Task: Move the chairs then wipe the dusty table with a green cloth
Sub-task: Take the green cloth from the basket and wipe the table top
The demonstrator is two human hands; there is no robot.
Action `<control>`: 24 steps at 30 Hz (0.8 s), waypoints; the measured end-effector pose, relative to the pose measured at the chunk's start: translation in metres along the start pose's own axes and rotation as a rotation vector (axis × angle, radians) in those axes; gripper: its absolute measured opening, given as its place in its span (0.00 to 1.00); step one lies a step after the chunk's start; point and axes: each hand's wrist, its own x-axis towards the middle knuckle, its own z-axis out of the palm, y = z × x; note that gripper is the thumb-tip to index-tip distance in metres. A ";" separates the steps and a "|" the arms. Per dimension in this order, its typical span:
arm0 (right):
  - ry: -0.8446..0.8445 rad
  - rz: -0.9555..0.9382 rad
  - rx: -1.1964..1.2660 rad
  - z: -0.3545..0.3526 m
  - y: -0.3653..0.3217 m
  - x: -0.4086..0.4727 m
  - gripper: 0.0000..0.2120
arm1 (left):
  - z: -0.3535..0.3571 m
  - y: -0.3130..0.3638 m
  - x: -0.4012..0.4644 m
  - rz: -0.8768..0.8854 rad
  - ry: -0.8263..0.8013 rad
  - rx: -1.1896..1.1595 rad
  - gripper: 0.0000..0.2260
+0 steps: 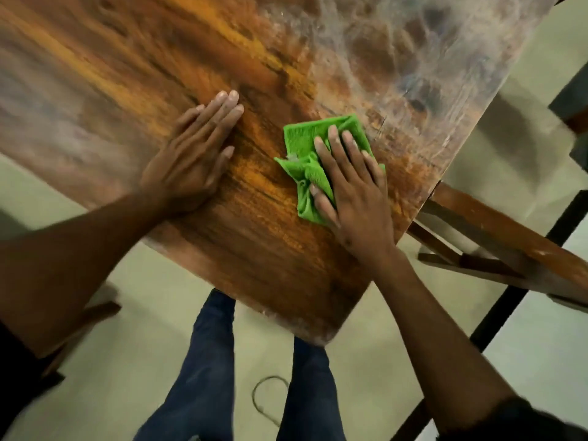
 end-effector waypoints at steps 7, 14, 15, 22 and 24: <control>-0.066 0.008 0.033 0.015 -0.037 -0.074 0.34 | -0.004 0.004 0.000 -0.008 -0.015 0.034 0.26; -0.180 -0.049 0.090 -0.003 -0.050 -0.100 0.37 | -0.015 0.039 -0.003 -0.309 -0.059 0.210 0.26; -0.249 -0.059 0.095 -0.014 -0.048 -0.096 0.36 | -0.017 0.060 -0.004 -0.418 -0.085 0.197 0.26; -0.322 -0.040 0.139 -0.152 -0.022 -0.070 0.37 | -0.055 0.217 -0.062 -0.608 -0.092 0.065 0.32; -0.285 -0.012 0.096 -0.185 -0.008 -0.061 0.36 | -0.087 0.229 -0.058 -0.641 -0.136 0.064 0.34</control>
